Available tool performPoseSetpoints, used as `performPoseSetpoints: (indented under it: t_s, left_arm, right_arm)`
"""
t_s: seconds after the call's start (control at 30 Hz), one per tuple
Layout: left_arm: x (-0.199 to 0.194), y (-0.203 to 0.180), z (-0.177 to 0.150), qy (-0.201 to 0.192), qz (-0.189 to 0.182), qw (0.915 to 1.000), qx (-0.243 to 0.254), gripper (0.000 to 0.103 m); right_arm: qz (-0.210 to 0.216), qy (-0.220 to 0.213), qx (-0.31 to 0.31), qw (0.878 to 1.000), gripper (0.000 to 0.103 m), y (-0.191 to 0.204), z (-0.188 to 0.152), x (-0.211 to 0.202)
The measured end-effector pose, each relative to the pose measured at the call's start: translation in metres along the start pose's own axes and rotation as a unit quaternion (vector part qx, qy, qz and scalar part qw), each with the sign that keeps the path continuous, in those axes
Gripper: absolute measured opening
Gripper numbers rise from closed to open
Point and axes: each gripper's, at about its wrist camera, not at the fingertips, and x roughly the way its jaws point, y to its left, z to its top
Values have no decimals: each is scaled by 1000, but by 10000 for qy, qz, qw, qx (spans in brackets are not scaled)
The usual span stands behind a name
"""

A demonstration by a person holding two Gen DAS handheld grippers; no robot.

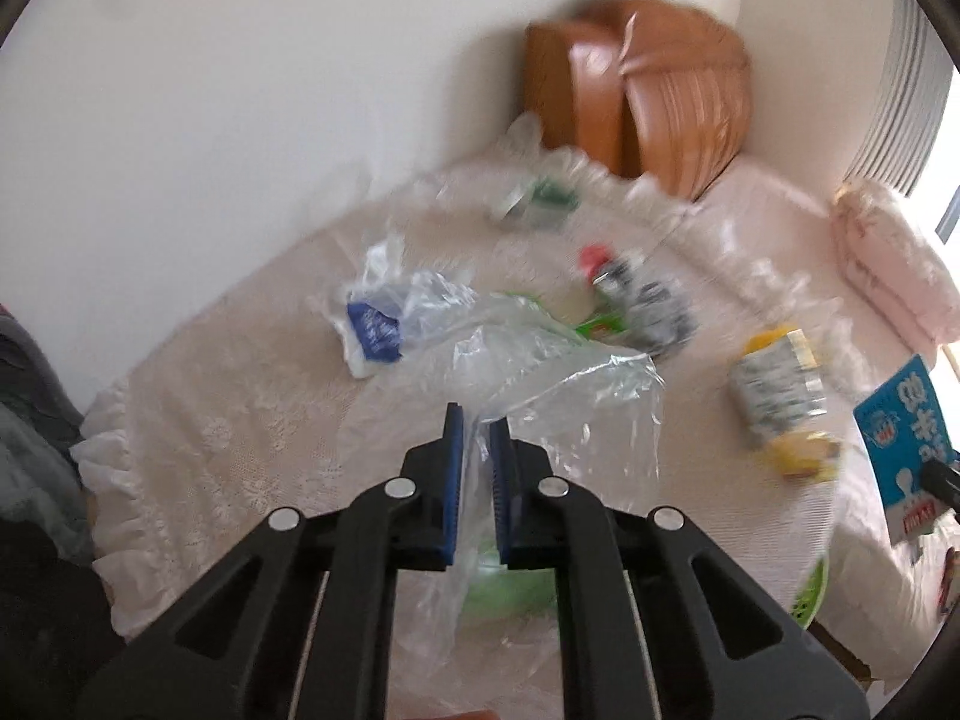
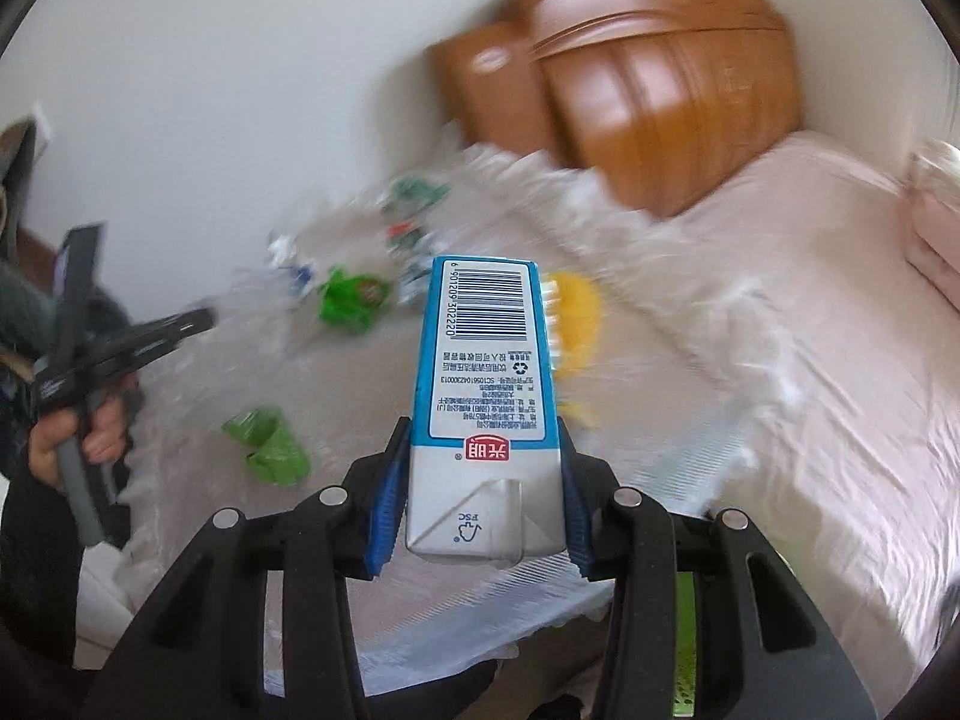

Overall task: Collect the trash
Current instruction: 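Carry carton and bag to the green wastebasket and open both tools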

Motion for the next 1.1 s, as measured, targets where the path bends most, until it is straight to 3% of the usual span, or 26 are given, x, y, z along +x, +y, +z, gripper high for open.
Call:
performPoseSetpoints:
  t_s: [0.13, 0.27, 0.43, 0.63, 0.7, 0.77, 0.87, 0.93, 1.0, 1.1]
  left_arm:
    - [-47, -32, -5, -283, -260, 9992, 106, 9]
    - [-79, -86, -19, -316, -921, 9943, 441, 9]
    - [-88, -180, -41, -100, -1872, 9758, 1129, 9]
    - [-68, -285, -75, 483, -2508, 9524, 1667, 9]
    - [-57, -314, -85, 636, -2570, 9481, 1762, 9]
    - [-45, -335, -95, 743, -2534, 9466, 1848, 9]
    - [-25, -367, -105, 989, -2502, 9432, 1949, 9]
    - [-10, -383, -114, 1236, -2456, 9409, 1979, 16]
    - [0, -396, -121, 1401, -2379, 9405, 1980, 48]
    - [4, -406, -126, 1337, -2264, 9455, 1920, 67]
  right_arm:
    - [-658, -136, 291, 9973, 44, -52, -22, -35]
    - [-1337, 203, 807, 9875, 44, -118, -67, -44]
    - [-1682, 999, 1402, 9706, 44, -187, -141, -2]
    - [-1690, 1653, 1744, 9559, 45, -227, -195, 40]
    - [-1648, 1787, 1850, 9522, 56, -231, -194, 46]
    - [-1739, 1717, 1887, 9511, 82, -240, -193, 34]
    - [-1894, 1421, 1858, 9536, 94, -247, -188, 4]
    - [-1967, 1295, 1885, 9534, 95, -256, -184, -16]
    - [-1982, 1191, 1962, 9529, 95, -269, -182, -28]
    - [-1991, 1052, 2107, 9513, 95, -281, -180, -46]
